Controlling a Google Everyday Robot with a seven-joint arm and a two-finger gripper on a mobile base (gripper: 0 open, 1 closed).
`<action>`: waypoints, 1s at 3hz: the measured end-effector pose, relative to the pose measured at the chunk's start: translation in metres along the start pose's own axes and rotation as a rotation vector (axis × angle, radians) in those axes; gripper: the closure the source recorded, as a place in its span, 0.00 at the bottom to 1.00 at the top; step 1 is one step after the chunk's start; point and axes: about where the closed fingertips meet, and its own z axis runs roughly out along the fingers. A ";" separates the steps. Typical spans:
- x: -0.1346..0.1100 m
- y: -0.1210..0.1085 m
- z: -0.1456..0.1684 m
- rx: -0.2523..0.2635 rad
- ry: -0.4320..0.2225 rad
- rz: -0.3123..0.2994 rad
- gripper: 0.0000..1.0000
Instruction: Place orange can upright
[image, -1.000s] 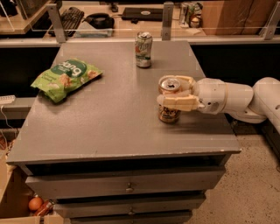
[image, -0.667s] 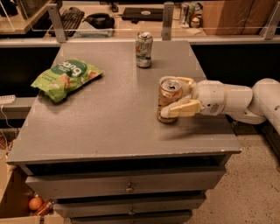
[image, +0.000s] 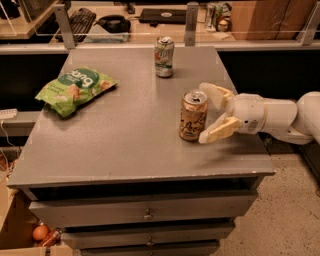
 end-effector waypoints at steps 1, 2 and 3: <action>-0.006 -0.004 -0.008 0.010 0.026 -0.009 0.00; -0.026 -0.013 -0.029 0.042 0.085 -0.049 0.00; -0.065 -0.025 -0.065 0.104 0.183 -0.119 0.00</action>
Offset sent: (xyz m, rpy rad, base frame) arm 0.0189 -0.0744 0.0574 -0.1949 -0.0778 -0.1048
